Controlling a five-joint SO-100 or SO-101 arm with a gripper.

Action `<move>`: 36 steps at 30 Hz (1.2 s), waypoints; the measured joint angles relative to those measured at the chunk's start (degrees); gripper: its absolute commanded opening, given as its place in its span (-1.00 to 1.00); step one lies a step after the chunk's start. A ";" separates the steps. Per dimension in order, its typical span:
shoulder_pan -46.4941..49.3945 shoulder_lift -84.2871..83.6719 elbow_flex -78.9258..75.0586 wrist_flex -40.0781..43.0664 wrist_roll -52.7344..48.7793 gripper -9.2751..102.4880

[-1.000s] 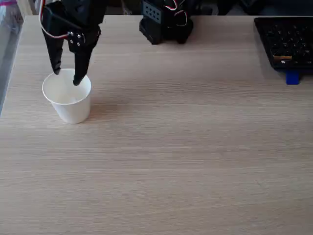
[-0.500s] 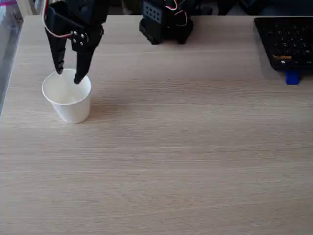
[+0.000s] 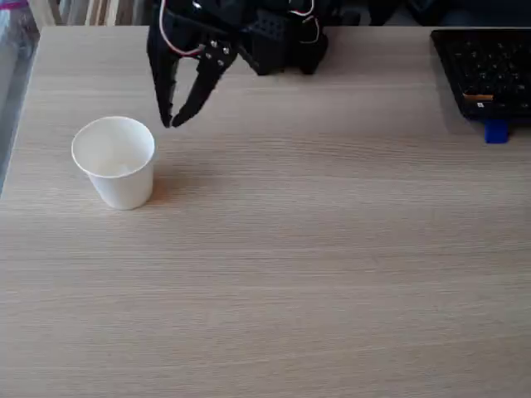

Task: Grasp a block and put it in the bin.

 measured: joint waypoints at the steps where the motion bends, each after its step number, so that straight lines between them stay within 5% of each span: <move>1: -1.76 1.58 1.93 -0.97 -0.18 -0.83; 18: -27.60 35.60 39.55 -6.33 1.23 -0.83; 36: -34.80 54.76 60.64 1.58 4.57 -0.83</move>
